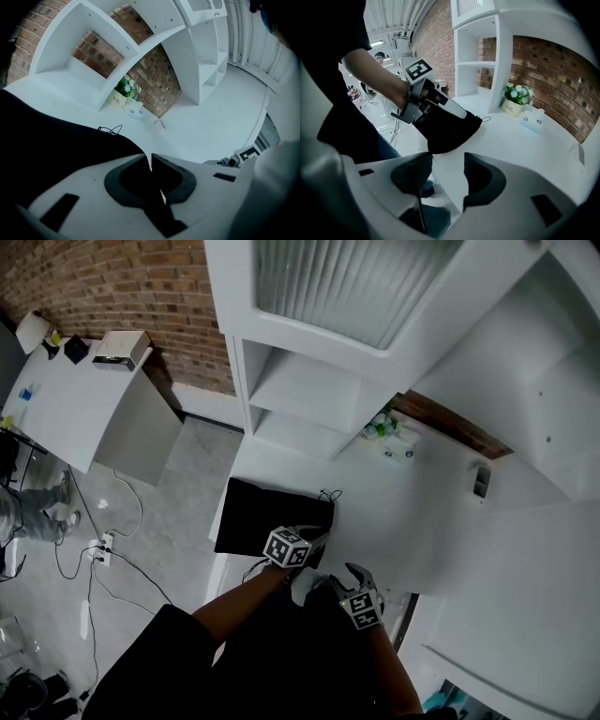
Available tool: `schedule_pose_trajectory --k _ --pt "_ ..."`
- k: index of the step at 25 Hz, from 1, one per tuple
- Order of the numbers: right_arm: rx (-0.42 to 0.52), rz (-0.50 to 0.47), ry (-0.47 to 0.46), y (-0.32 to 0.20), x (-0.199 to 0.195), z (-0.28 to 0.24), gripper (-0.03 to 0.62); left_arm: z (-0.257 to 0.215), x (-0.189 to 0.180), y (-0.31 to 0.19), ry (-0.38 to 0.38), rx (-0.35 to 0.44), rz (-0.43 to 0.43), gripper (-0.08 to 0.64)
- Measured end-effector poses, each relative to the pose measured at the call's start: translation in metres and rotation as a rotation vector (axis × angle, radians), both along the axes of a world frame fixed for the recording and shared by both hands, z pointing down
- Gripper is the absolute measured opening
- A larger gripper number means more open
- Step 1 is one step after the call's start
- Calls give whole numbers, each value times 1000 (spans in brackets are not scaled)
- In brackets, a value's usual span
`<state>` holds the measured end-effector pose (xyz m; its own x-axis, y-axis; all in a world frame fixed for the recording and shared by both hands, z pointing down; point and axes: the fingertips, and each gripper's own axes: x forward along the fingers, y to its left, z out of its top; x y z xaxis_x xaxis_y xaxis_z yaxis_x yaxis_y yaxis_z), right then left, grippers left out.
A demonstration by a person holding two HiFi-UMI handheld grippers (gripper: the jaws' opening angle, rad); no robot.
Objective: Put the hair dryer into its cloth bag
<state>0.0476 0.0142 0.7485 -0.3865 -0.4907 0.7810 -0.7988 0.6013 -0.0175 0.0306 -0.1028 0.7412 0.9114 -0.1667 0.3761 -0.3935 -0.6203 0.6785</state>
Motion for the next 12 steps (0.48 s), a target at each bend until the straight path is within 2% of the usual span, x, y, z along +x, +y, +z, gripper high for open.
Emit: schedule_pose_trajectory --k 3,5,9,12 --pt "19 -36 -12 9 -2 -7 225 -10 -2 7 6 42 -35 49" --pt "39 -28 -54 8 -2 -17 225 -21 -5 13 19 68 -68 106" --pt "100 56 -195 2 8 -49 225 -46 -15 27 37 122 -160 143" --pt "176 114 -255 10 28 -83 225 -68 -14 56 50 165 -214 147"
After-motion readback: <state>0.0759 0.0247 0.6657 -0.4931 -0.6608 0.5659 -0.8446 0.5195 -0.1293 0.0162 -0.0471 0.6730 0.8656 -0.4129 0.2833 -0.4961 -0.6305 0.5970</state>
